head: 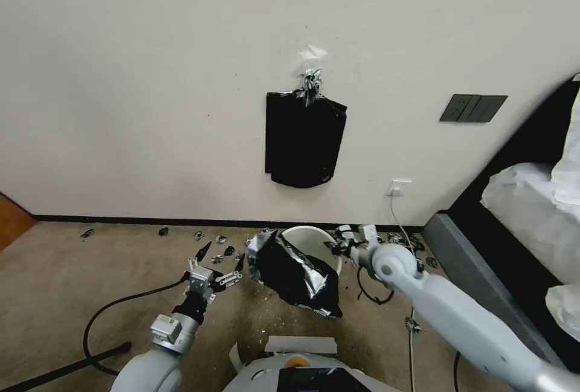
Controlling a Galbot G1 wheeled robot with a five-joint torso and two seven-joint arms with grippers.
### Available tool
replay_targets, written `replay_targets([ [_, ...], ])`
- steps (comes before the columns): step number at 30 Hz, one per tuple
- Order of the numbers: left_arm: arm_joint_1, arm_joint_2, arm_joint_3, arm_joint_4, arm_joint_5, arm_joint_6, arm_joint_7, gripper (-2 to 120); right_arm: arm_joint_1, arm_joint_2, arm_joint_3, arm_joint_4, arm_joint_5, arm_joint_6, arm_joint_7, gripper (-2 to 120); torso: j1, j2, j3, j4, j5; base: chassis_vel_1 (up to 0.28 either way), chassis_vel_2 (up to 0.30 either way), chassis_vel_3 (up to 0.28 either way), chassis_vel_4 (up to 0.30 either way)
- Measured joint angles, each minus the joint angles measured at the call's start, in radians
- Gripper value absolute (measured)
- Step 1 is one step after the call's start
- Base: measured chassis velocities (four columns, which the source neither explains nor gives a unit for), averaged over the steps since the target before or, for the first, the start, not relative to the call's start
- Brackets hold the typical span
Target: Place a trash bag onto the trash bin.
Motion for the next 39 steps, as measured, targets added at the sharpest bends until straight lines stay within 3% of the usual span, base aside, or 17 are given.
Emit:
replay_targets([
  [5,-0.002,0.000,0.000,-0.002,-0.009,0.003,-0.002,100,-0.072,0.086,0.005,0.011,-0.039,0.063,0.097,3,0.000,0.000,0.000,0.0000,-0.0002,0.000,0.000,0.000,0.000],
  [14,0.001,0.007,-0.001,-0.005,-0.011,0.003,-0.002,100,-0.137,0.186,0.001,-0.029,-0.089,0.110,0.097,3,0.000,0.000,0.000,0.0001,0.0001,0.000,0.000,0.000,0.000],
  [36,0.011,0.011,-0.004,-0.020,-0.009,0.011,-0.003,100,-0.142,0.260,-0.036,-0.093,-0.120,0.134,0.039,3,0.000,0.000,0.000,0.0000,0.0000,0.000,0.000,0.000,0.000],
  [39,0.007,0.007,0.005,-0.018,-0.008,0.016,-0.005,100,-0.145,0.255,-0.036,-0.089,-0.149,0.132,0.025,17,0.000,0.000,0.000,0.0000,0.0000,0.000,0.000,0.000,0.000],
])
